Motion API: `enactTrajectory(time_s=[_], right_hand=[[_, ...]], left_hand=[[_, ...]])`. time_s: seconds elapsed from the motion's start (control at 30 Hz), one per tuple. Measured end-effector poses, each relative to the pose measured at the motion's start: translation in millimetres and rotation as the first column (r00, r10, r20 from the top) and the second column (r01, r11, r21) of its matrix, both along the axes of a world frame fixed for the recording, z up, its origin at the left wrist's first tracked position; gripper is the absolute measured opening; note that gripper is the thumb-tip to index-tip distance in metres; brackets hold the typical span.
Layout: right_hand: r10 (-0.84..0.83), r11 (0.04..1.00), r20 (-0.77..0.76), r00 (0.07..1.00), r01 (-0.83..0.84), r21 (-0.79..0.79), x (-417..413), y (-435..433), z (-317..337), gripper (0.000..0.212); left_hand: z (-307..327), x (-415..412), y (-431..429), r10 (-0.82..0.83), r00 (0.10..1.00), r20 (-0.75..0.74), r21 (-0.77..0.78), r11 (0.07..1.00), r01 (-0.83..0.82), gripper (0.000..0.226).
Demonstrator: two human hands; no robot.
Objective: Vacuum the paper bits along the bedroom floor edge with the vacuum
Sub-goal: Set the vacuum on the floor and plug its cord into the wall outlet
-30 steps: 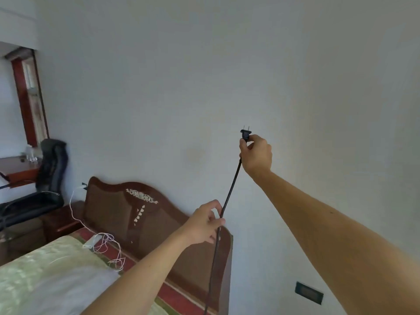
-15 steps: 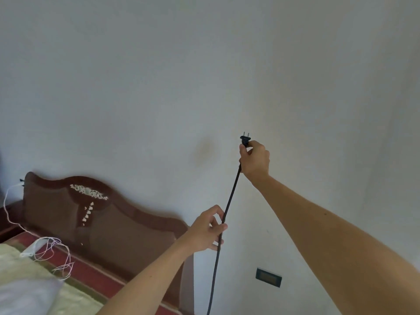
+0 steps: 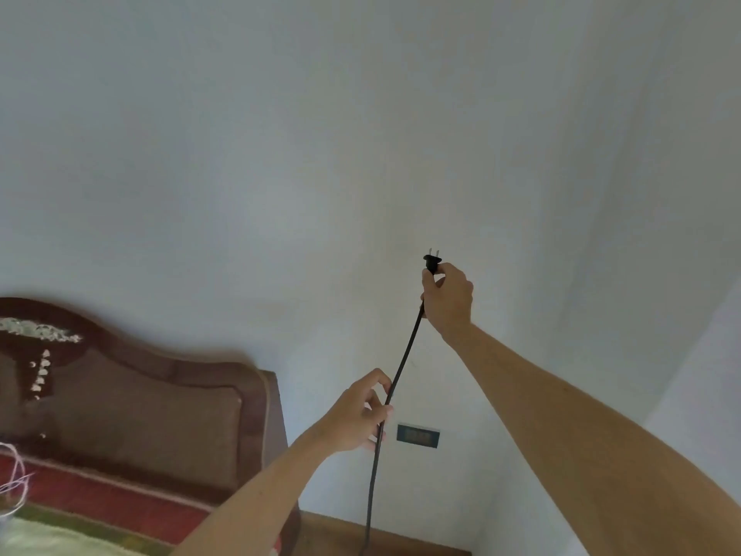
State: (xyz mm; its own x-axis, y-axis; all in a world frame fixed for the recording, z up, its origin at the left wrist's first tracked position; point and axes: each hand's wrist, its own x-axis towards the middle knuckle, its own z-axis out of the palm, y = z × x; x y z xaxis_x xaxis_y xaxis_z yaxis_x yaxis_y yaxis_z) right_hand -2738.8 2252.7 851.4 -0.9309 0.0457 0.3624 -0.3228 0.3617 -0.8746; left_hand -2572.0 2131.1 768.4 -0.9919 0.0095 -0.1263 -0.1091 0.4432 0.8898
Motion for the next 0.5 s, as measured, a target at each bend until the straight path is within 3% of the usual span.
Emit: enactTrajectory(time_s=[0.3,0.5], right_hand=[[-0.158,0.987,0.168,0.973,0.156,0.028,-29.2,23.2,-81.4,0.020],[-0.176,0.983,0.293,0.940,0.182,0.007,-23.3,22.2,-136.2,0.019]], left_hand=[[-66.4,-42.0,-4.4,-0.190,0.974,0.125,0.019,0.982,0.189,0.017],[-122.6,-61.3,-36.6,-0.284,0.935,0.212,0.008,0.957,0.289,0.016]])
